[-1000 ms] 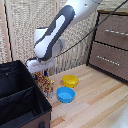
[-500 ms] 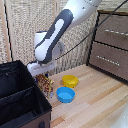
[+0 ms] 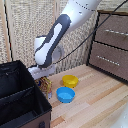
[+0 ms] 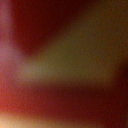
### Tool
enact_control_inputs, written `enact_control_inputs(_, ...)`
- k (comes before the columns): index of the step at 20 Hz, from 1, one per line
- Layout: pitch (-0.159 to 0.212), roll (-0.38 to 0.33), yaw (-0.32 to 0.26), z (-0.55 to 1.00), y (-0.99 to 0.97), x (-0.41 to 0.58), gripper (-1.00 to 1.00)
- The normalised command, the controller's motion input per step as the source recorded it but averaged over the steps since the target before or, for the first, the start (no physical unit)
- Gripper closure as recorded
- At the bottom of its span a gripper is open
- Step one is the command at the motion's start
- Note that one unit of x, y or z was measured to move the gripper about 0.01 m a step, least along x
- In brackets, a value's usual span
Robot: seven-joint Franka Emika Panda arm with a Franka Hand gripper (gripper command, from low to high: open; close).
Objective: Kindly direct your grabber toward the cereal bar. Delicately grip the cereal bar using your grabber. Transport the clutched cereal bar to the rear part of the organizer. Set the cereal bar down and place it in the rear section of the organizer.
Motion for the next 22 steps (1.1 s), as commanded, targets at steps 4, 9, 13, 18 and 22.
enact_control_inputs(4, -0.003, 0.059, -0.059, 0.45, -0.01, 0.16, 1.0)
enact_control_inputs(9, 0.017, 0.028, 0.001, 0.71, -0.03, 0.114, 1.0)
enact_control_inputs(13, 0.062, -0.002, -0.046, 0.76, 0.0, 0.116, 1.0)
enact_control_inputs(18, 0.104, -0.03, -0.05, 0.83, 0.01, 0.21, 1.0)
enact_control_inputs(22, 0.116, -0.039, -0.102, 0.83, 0.06, 0.284, 1.0)
